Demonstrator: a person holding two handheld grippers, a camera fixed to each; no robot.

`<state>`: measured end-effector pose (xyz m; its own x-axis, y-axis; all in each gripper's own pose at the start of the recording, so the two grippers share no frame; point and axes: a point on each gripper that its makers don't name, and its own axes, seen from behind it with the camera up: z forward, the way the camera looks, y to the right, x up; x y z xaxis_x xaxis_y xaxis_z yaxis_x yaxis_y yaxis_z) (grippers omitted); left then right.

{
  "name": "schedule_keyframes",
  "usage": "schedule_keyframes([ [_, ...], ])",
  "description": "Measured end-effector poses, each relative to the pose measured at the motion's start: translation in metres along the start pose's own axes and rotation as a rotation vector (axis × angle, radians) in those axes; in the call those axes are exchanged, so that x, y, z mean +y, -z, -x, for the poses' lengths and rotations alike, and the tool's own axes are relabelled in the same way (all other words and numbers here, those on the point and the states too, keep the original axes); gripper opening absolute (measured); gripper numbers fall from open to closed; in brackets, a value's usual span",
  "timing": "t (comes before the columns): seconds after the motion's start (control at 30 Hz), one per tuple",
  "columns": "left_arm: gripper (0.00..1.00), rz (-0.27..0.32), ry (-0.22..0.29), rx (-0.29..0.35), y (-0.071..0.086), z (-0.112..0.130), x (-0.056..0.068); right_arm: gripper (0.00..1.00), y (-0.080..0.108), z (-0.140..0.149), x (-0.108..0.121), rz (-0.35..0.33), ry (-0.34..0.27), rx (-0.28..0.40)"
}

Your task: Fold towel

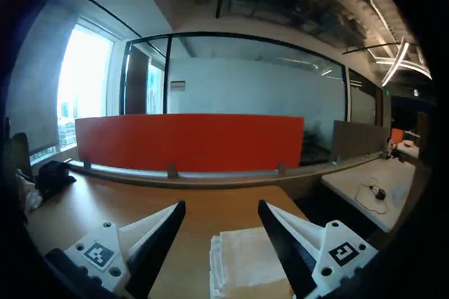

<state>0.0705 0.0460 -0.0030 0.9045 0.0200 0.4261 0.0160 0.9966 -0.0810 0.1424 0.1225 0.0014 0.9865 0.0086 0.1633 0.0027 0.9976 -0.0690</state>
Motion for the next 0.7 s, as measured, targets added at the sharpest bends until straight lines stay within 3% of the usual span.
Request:
schedule_keyframes([
  [0.37,0.93,-0.018,0.018,0.092,0.000,-0.029,-0.007,1.00,-0.003,-0.020,-0.027,-0.023,-0.004,0.033],
  [0.7,0.93,-0.033,0.032,0.170,0.002,-0.056,-0.013,1.00,-0.009,-0.025,-0.071,-0.079,-0.008,0.044],
])
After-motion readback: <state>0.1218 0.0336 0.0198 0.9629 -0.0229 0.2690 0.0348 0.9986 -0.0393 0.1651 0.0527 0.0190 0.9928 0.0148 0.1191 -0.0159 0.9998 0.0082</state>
